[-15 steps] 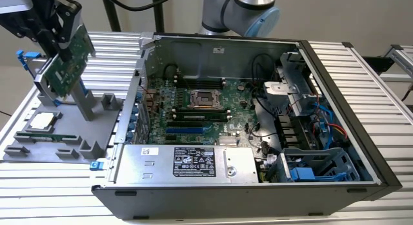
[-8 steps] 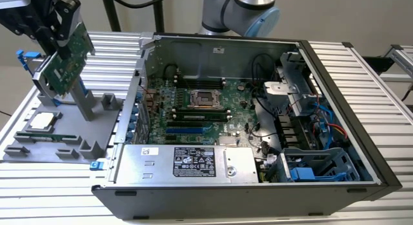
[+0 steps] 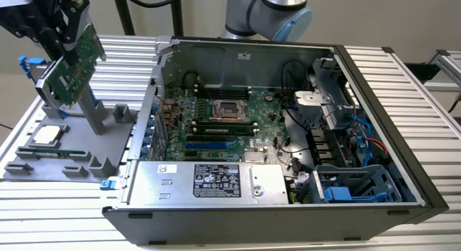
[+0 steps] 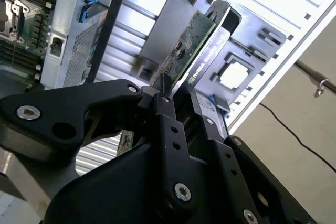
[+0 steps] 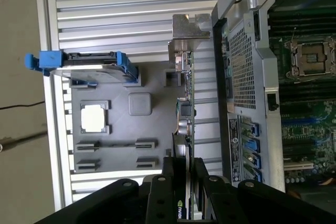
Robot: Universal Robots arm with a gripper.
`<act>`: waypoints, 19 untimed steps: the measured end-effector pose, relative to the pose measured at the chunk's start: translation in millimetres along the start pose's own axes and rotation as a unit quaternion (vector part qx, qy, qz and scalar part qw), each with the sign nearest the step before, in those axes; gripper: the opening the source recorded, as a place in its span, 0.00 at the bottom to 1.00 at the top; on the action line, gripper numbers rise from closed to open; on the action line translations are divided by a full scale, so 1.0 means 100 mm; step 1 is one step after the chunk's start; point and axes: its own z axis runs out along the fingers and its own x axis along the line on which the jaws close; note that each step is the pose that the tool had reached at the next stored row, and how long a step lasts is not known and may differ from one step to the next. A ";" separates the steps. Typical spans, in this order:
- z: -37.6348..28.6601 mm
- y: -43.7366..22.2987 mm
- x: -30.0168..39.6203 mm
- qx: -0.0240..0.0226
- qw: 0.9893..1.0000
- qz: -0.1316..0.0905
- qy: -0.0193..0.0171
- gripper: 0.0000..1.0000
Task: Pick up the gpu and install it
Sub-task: 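Pick up the gpu and move the gpu toward the slot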
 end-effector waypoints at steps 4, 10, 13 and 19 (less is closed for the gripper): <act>-0.012 0.001 0.000 0.000 1.000 0.000 0.000 0.00; -0.030 0.002 -0.001 0.000 1.000 0.000 0.000 0.00; -0.040 0.002 -0.001 0.000 1.000 0.000 0.000 0.00; -0.086 0.005 -0.002 0.000 1.000 0.000 0.000 0.00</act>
